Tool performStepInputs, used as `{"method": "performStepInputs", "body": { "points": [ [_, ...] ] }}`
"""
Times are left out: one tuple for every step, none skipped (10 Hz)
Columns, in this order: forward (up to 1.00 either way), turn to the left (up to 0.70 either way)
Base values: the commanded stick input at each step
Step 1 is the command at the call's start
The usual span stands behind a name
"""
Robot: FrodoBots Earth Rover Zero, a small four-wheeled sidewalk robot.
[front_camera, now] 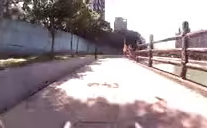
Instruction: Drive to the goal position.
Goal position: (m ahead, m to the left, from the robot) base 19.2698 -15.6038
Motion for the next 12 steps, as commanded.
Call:
{"method": "performStepInputs", "body": {
  "points": [
    [0.7, 0.0],
    [0.7, 0.0],
    [0.7, -0.01],
    [0.7, -0.04],
    [0.7, -0.07],
    [0.7, -0.1],
    [0.7, -0.14],
    [0.7, -0.35],
    [0.7, -0.35],
    [0.7, -0.34],
    [0.7, -0.23],
    [0.7, -0.13]
  ]
}}
